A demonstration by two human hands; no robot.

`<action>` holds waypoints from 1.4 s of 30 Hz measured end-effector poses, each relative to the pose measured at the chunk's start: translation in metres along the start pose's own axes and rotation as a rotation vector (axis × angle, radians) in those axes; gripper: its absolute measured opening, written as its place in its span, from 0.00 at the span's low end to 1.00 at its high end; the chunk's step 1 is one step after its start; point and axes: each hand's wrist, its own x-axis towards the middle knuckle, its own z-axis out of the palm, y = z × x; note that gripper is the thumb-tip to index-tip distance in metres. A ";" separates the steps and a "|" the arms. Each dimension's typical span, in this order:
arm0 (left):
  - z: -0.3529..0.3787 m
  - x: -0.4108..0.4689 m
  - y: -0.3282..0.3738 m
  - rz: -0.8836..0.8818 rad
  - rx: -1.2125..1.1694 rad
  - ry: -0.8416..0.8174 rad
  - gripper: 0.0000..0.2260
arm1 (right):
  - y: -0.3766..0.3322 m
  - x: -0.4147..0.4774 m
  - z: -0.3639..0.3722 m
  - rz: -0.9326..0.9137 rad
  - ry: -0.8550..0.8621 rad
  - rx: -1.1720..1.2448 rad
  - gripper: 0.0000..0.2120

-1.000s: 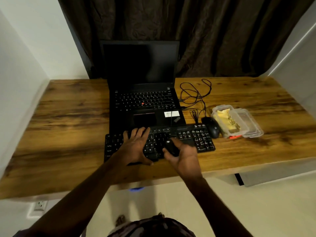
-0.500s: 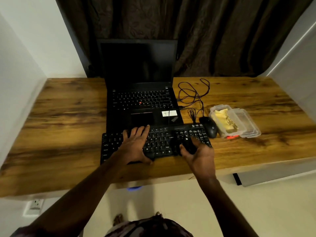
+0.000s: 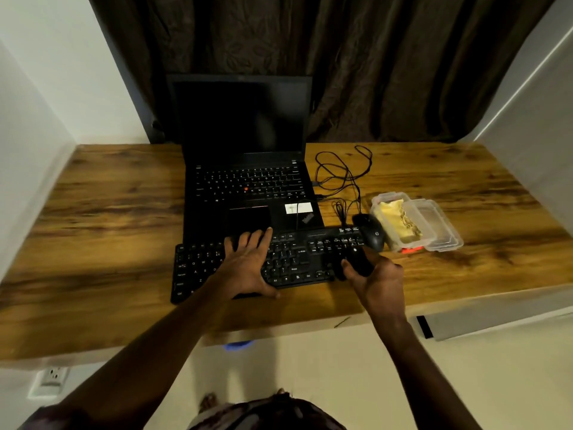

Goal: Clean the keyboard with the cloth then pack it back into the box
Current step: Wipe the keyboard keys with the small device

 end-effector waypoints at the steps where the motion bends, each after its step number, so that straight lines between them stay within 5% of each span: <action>1: 0.001 0.001 0.001 -0.003 -0.003 0.002 0.67 | 0.003 0.001 -0.002 -0.010 0.011 -0.011 0.19; 10: 0.004 0.011 0.026 0.023 0.000 0.035 0.65 | -0.023 -0.012 0.016 -0.059 -0.211 0.080 0.19; 17: 0.003 0.014 0.031 0.002 -0.013 0.019 0.65 | 0.011 0.007 -0.009 -0.035 -0.029 -0.004 0.19; 23: 0.006 0.018 0.038 -0.001 -0.008 0.033 0.66 | -0.005 0.003 0.013 -0.078 -0.244 0.011 0.21; 31: 0.008 0.019 0.043 -0.018 -0.026 0.048 0.66 | 0.003 0.021 0.008 -0.047 -0.127 0.042 0.20; 42: 0.006 0.019 0.042 -0.018 -0.016 0.035 0.66 | -0.008 0.028 -0.007 0.000 -0.287 0.111 0.12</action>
